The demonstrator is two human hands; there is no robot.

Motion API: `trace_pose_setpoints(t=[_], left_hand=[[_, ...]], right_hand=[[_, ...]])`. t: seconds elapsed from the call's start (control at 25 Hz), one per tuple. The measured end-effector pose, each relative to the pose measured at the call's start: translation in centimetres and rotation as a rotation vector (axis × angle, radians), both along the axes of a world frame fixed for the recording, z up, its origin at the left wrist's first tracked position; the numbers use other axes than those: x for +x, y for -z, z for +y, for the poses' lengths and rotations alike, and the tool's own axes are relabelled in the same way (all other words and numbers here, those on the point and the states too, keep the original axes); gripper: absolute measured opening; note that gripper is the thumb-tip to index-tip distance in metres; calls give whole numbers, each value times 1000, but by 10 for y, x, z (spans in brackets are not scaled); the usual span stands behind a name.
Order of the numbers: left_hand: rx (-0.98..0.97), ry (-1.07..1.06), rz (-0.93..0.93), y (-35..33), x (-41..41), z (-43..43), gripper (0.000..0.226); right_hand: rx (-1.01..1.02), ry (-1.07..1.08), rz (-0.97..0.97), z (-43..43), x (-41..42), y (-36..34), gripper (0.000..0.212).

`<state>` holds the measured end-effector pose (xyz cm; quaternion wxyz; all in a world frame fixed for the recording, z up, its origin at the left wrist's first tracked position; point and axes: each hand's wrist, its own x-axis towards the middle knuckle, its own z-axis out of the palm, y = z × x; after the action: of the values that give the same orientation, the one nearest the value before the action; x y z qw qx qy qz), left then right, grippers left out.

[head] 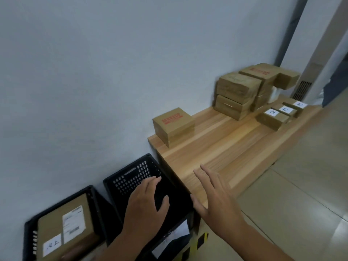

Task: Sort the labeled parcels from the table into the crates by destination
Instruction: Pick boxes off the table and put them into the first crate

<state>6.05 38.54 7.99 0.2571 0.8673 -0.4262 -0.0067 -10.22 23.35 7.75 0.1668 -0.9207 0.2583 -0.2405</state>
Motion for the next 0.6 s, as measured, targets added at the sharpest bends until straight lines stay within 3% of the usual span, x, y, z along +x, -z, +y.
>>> trace_pose_setpoints(t=[0.28,0.6], left_hand=[[4,-84,53,-9,-40,-97,55],[-28,-179,118,3,-4,-186,54]], right_hand=[[-2,-25,76,-111,-38,-12,64],[-66,-130,142,-202,2,-5,69]])
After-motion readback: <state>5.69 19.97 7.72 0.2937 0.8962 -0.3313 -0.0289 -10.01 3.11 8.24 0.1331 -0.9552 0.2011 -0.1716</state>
